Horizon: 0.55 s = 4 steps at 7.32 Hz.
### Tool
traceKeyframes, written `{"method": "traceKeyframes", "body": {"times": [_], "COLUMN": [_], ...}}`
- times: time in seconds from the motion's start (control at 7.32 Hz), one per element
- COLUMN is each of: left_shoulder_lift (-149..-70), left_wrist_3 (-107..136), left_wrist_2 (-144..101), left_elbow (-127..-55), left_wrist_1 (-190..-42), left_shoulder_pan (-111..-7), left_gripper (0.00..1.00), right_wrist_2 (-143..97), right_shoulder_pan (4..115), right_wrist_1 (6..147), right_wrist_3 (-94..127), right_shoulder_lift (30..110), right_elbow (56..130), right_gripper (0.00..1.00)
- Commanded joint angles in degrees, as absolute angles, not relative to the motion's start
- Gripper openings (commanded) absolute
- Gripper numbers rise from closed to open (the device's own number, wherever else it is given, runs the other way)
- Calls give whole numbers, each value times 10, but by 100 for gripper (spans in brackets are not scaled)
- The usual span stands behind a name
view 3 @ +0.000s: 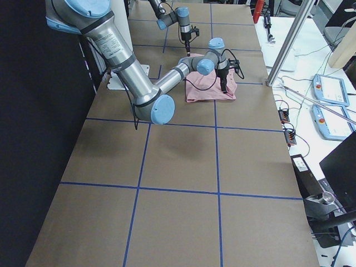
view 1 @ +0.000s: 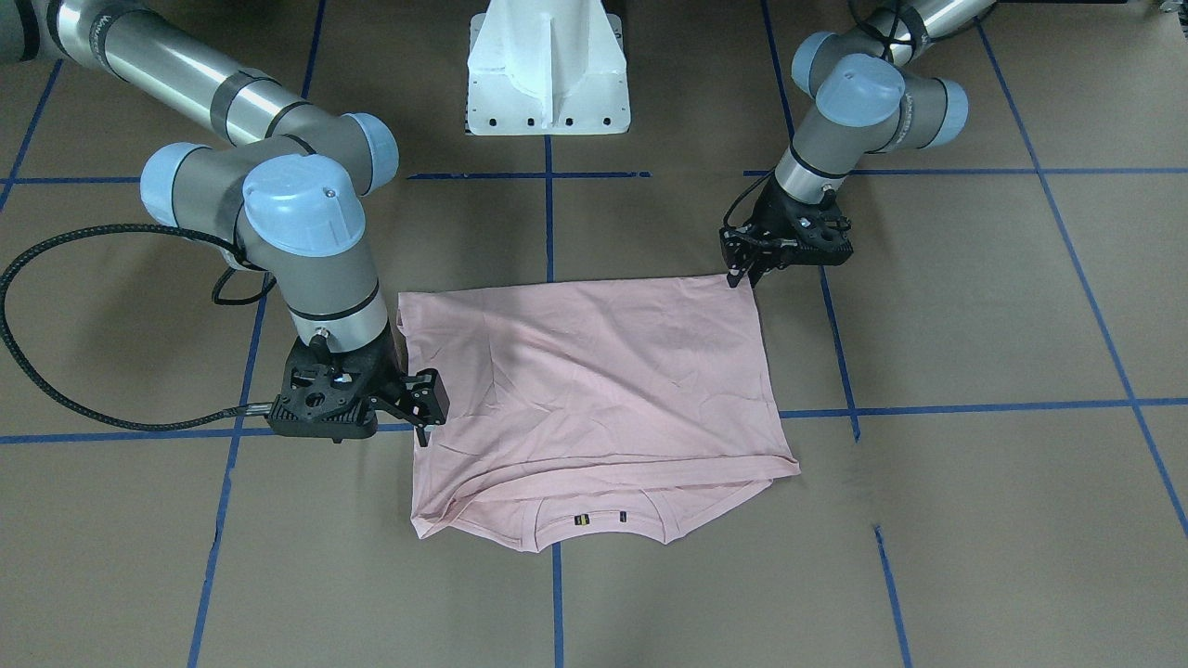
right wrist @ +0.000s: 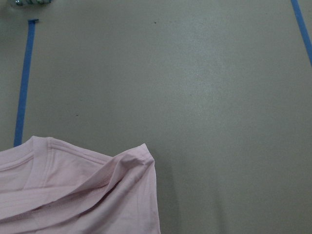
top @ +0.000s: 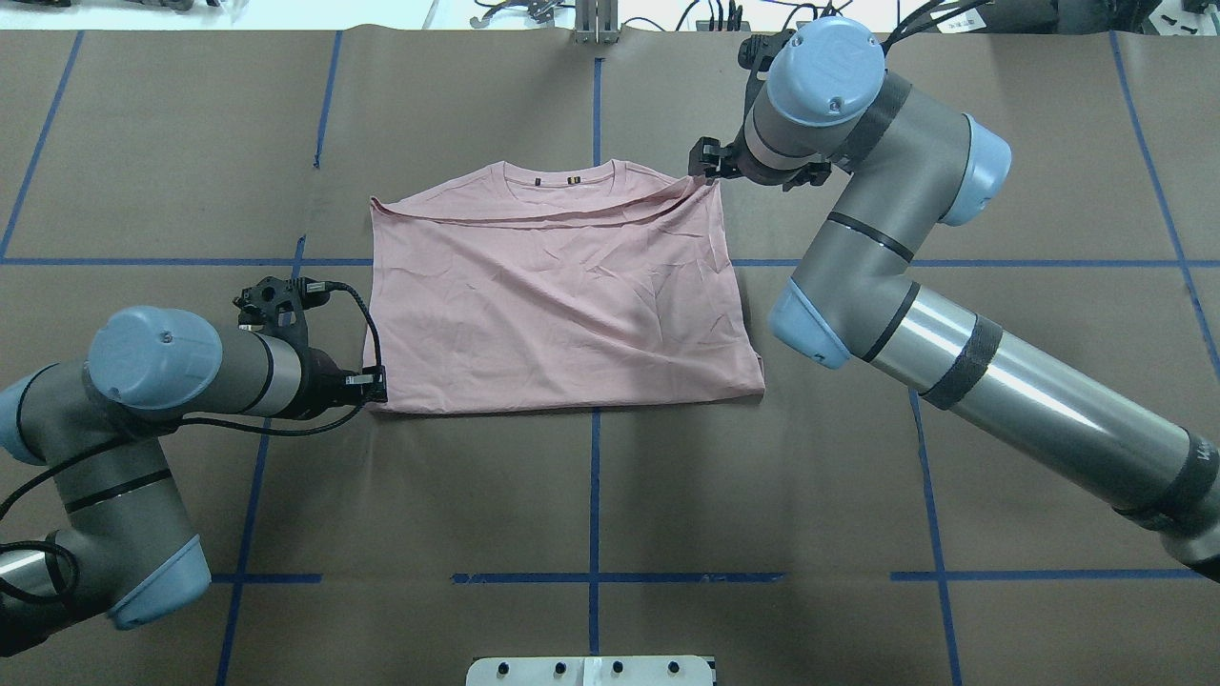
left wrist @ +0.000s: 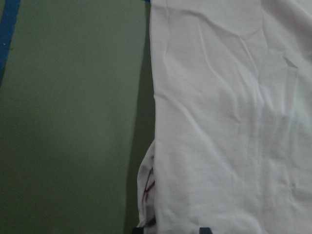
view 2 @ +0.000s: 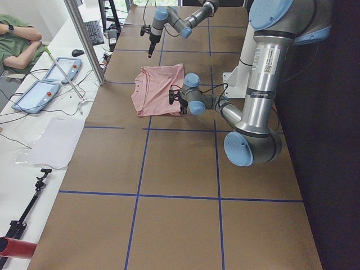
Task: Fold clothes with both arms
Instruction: 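Release the hem and move the left gripper to the folded shirt's side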
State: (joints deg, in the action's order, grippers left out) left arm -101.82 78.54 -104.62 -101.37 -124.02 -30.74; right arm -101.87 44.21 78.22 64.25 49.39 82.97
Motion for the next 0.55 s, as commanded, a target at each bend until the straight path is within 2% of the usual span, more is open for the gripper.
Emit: {"method": "traceKeyframes", "body": {"times": [0.0,0.41], "left_shoulder_lift": [-1014,-1007], "left_wrist_3": [781,625], "left_wrist_2": [-1047,-1049], "left_elbow": [-1018,-1000], "left_wrist_1": [-1240,-1239], "left_shoulder_pan": [-308,-381], "left_gripper": [0,0], "right_wrist_2": [-1019,-1018], "right_shoulder_pan": [442,442], "right_wrist_1": [782,782], "right_wrist_3": [642,642], "right_shoulder_lift": [495,498], "right_elbow": [830,829], "right_gripper": [100,100]}}
